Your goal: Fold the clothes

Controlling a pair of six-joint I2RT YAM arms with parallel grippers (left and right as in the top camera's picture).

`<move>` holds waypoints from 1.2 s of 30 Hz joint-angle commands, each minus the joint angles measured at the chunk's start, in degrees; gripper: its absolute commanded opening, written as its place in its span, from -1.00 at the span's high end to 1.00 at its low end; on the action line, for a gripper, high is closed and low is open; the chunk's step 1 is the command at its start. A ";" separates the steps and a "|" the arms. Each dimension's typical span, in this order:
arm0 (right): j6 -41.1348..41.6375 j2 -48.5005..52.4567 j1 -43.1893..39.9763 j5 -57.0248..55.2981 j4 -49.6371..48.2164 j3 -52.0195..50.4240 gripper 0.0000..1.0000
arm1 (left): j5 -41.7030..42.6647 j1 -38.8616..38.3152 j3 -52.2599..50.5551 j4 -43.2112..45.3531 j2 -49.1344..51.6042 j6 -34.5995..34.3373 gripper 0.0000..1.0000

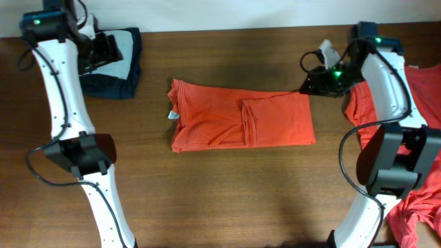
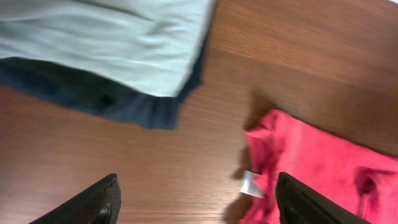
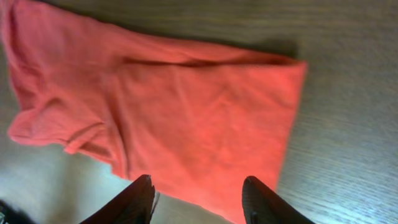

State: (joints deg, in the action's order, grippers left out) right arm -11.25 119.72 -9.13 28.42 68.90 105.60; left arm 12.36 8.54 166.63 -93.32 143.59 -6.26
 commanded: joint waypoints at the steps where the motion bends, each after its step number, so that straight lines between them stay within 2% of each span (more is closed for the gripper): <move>1: -0.92 -0.15 -0.33 0.50 -4.20 -5.31 -0.04 | 3.28 -4.79 1.05 0.76 -0.22 -0.11 -0.59; 5: -0.90 -0.13 -0.26 0.42 -11.63 -11.06 -0.04 | 2.05 -8.59 1.05 1.18 -0.20 -0.09 -0.60; 11: -0.68 -0.09 -0.37 -7.34 -18.40 -19.10 -0.05 | -3.32 -13.40 1.05 0.20 -0.13 -0.07 -0.60; 18: 3.08 0.02 -0.37 -7.26 -27.15 -27.15 -0.06 | -4.74 -14.67 1.05 0.17 -0.13 -0.09 -0.61; 22: 3.21 0.02 -0.37 -2.58 -30.45 -30.58 -0.11 | -4.74 -14.67 1.05 0.17 -0.13 -0.09 -0.61; 23: 3.26 0.02 -0.37 -1.25 -30.95 -31.17 -0.05 | -4.74 -14.67 1.05 0.17 -0.13 -0.09 -0.61; 26: 4.28 0.02 -0.37 1.95 -31.91 -31.98 0.37 | -4.74 -14.67 1.05 0.17 -0.13 -0.09 -0.61; 27: 4.31 0.02 -0.37 2.01 -31.91 -31.98 0.42 | -4.74 -14.67 1.05 0.20 -0.13 -0.09 -0.61; 30: 4.26 -0.02 -0.61 1.99 -32.35 -31.78 0.92 | -4.74 -14.67 1.05 0.17 -0.13 -0.09 -0.61; 34: 4.28 -0.22 -3.06 1.79 -31.58 -28.76 0.92 | -4.70 -14.67 1.05 0.09 -0.13 -0.09 -0.61; 36: 4.31 -0.22 -6.03 1.81 -28.00 -25.18 0.92 | -4.70 -14.67 1.05 -0.09 -0.13 -0.09 -0.61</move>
State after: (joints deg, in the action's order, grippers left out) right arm -7.22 118.39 -11.18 30.96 38.39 76.29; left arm 8.12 -6.26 166.63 -93.10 143.59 -6.24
